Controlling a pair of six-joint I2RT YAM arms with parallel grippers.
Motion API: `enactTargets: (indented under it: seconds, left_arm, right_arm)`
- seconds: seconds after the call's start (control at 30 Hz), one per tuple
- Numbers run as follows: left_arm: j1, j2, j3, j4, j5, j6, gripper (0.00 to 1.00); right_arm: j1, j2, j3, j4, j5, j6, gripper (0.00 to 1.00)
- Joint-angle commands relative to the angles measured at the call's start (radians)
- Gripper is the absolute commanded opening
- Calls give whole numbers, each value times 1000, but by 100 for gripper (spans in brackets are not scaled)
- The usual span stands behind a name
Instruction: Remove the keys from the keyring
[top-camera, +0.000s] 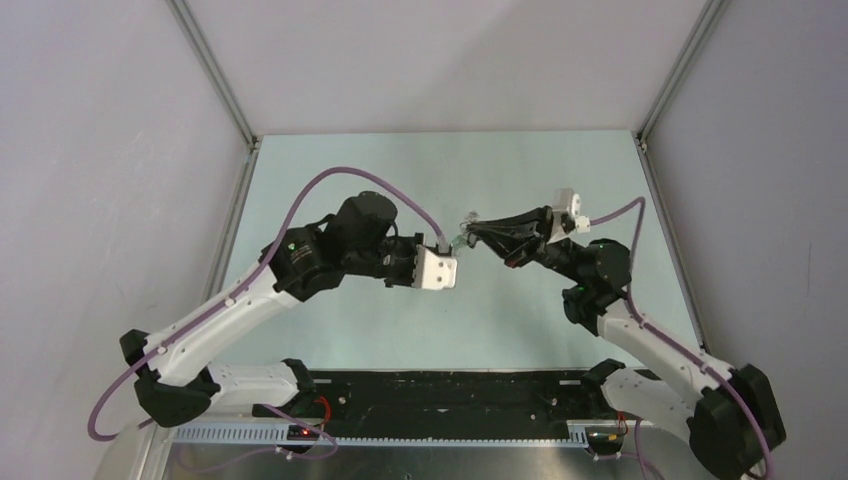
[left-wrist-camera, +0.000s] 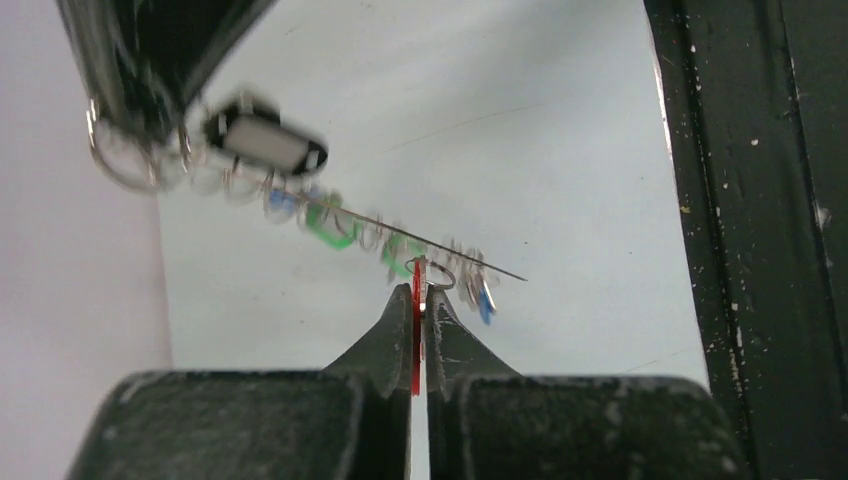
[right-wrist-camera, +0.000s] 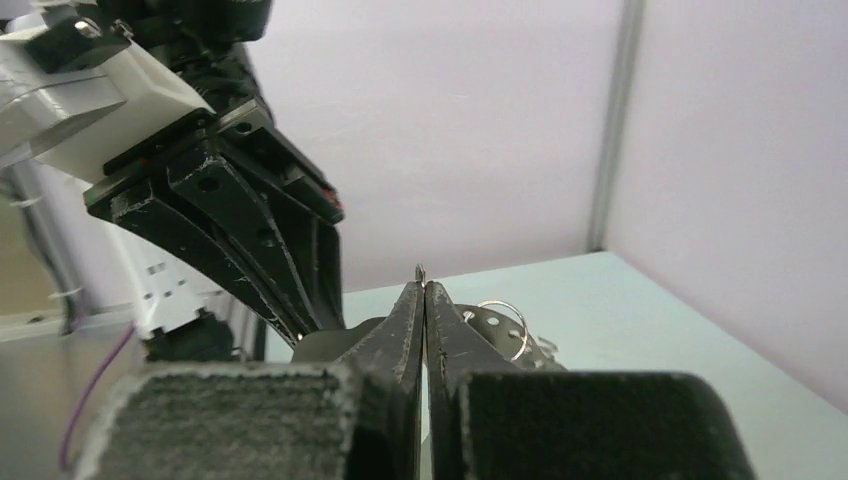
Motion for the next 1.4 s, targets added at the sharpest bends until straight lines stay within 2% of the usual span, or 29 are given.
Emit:
enactTargets:
  seconds: [0.0,0.03,0.07,0.17,0.23,0.3,0.37,0.43,0.7,0.83,0.93,1.0,1.07,1.17,1.37]
  left_arm:
    - [88,26,20,84,29,-258,0]
    - [110,46,16,135,45,-311,0]
    - [140,57,0,169,39,-429,0]
    - [167,130,-43,329,-27,-650,4]
    - [172,208,-42,388,-66,-740,5]
    - [173,318,3,415,-111,-824,4]
    - [178,441,73,436,-127,-888,2]
    - [183,556,138,471,-136,-945,1]
    - [246,928,362,625,-87,-1096,3]
    - [255,1124,637,634,-84,-1141,4]
    - [279,1250,762,637,-77,-1205,3]
    - [305,1270,794,641,-77,-1225,3]
    - [333,1237,761,641,-99,-1213,4]
    - [398,1167,616,650,-140,-1205,4]
    - [495,1046,402,682,-124,-1214,4]
  right_arm:
    - [-43,-157,2,-258,231,-178,0]
    - [-48,-179,2,-303,263,-203,0]
    - [-57,-222,2,-386,335,-245,0]
    - [-82,-298,2,-505,463,-309,0]
    - [-98,-343,3,-564,550,-346,0]
    - [-114,-378,4,-625,652,-379,0]
    - [-129,-394,12,-670,817,-401,0]
    - [-158,-380,23,-709,883,-409,0]
    - [-299,-292,65,-790,880,-298,0]
    - [-336,-310,66,-788,894,-280,0]
    - [-355,-322,70,-792,903,-284,0]
    - [-366,-312,80,-801,902,-287,0]
    - [-373,-279,91,-809,899,-288,0]
    - [-381,-218,106,-790,907,-287,0]
    - [-439,4,203,-645,894,-265,0]
